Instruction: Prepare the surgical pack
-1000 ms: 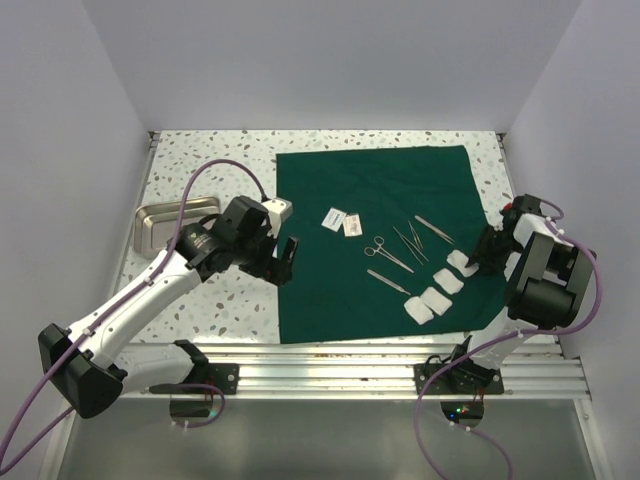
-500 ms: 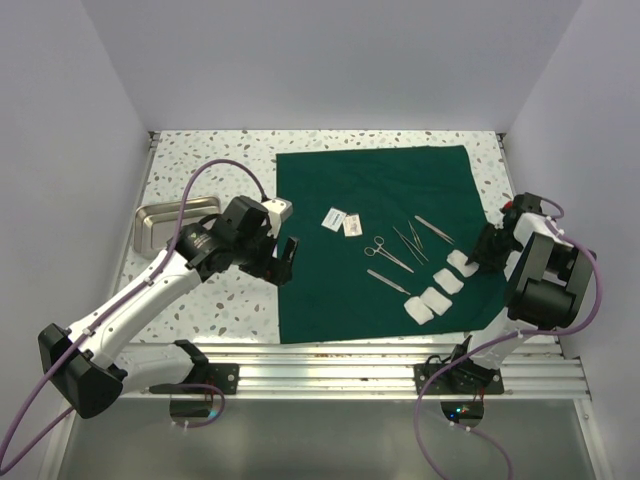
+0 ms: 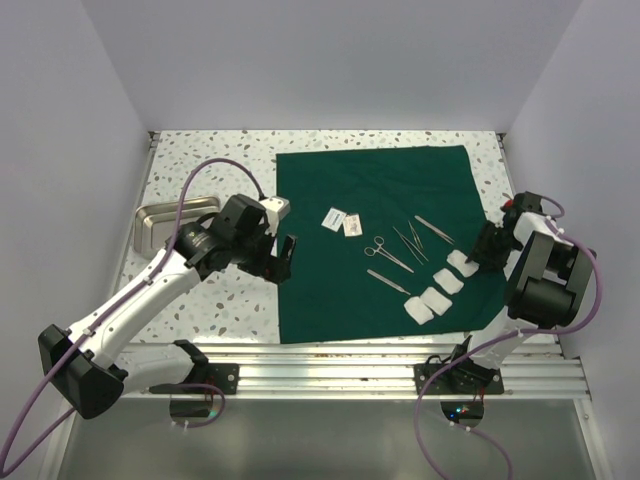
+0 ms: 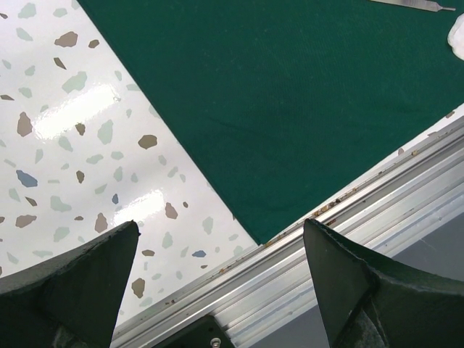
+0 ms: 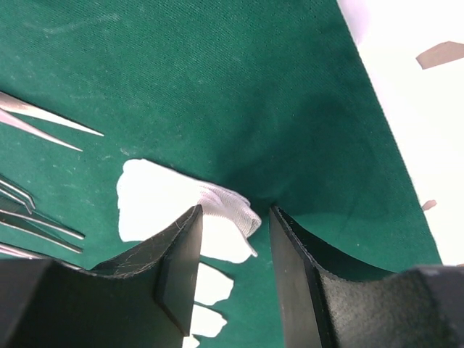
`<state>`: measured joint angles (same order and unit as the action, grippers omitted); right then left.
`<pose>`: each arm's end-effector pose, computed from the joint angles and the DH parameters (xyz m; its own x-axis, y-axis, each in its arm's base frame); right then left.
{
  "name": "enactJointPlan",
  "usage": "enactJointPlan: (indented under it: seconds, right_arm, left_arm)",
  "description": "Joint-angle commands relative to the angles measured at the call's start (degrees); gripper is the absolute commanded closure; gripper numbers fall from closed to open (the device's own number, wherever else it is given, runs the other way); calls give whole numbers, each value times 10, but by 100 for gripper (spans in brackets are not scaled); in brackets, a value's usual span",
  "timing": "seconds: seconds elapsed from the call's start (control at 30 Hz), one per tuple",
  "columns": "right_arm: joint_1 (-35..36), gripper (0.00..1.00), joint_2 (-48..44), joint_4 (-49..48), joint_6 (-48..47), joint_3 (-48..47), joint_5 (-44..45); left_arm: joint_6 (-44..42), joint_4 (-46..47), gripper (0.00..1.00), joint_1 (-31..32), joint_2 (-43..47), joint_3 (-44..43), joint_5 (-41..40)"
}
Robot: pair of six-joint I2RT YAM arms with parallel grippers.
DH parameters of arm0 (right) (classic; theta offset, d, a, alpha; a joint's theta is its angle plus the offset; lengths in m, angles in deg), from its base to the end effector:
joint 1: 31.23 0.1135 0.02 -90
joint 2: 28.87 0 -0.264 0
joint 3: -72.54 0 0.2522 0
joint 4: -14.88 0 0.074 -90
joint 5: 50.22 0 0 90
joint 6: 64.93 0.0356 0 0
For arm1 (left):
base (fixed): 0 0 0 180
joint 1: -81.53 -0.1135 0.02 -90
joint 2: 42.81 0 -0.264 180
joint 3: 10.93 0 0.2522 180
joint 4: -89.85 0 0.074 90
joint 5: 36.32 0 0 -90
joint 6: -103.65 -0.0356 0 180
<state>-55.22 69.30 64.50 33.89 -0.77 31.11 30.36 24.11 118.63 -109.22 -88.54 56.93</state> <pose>0.2905 -0.1234 0.1636 -0.8139 0.5281 -0.2421 0.4957 0.8486 0.1846 0.1785 -0.1375 0.3152 -0.8029 0.2473 -0.5424 0.4151 0.8849 -0.2110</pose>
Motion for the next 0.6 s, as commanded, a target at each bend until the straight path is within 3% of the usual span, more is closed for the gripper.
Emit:
enactJointPlan:
  seconds: [0.0, 0.13, 0.37, 0.57]
  right_arm:
    - [7, 55, 6, -18, 0, -15, -7]
    - [14, 58, 16, -22, 6, -18, -7]
    - [24, 72, 17, -18, 13, -27, -9]
    - [24, 92, 9, 4, 6, -36, -14]
  left_arm:
    - [-11, 8, 1, -8, 6, -7, 14]
    - [-9, 11, 1, -12, 7, -4, 18]
    - [-9, 12, 1, -15, 8, -4, 21]
    - [-11, 12, 1, -17, 8, -7, 21]
